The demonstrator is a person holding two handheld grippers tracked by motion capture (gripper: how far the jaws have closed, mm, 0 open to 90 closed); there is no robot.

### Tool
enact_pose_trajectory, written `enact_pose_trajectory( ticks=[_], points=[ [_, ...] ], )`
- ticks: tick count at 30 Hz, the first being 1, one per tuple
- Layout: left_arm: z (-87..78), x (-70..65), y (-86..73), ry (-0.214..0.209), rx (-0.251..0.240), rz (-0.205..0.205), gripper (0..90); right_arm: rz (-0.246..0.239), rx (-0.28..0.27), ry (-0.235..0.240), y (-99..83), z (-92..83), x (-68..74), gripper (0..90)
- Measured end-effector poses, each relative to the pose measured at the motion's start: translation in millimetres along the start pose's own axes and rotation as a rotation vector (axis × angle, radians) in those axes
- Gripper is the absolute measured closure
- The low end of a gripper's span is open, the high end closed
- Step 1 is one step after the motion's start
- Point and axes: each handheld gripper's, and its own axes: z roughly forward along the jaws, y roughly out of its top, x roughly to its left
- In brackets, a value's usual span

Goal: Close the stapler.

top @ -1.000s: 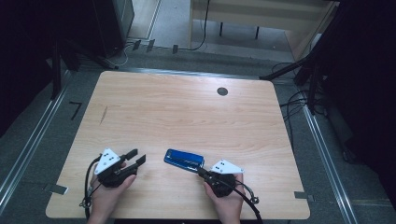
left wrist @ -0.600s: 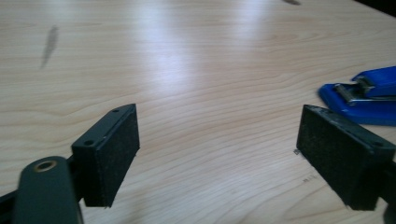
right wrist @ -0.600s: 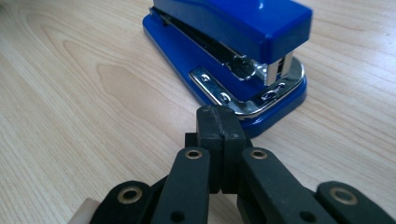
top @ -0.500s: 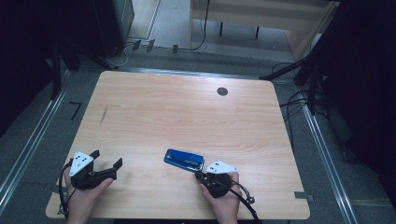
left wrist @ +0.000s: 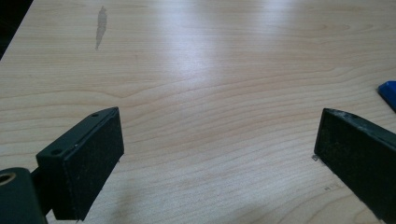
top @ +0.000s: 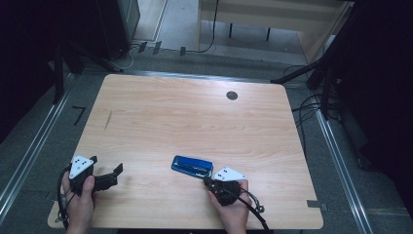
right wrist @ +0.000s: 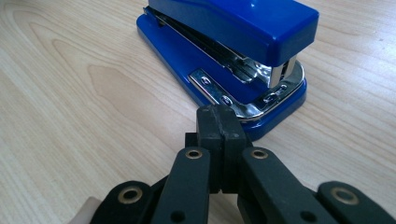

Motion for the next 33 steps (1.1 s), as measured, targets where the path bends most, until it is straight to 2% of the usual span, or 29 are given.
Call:
enact_pose_trajectory(
  ticks=[33],
  points=[
    [0.6,1.3,0.4,-0.012,0.008,-0.010,2.0,0.023,0.000,-0.017,13.0,12.2,-15.8,90.0]
  ],
)
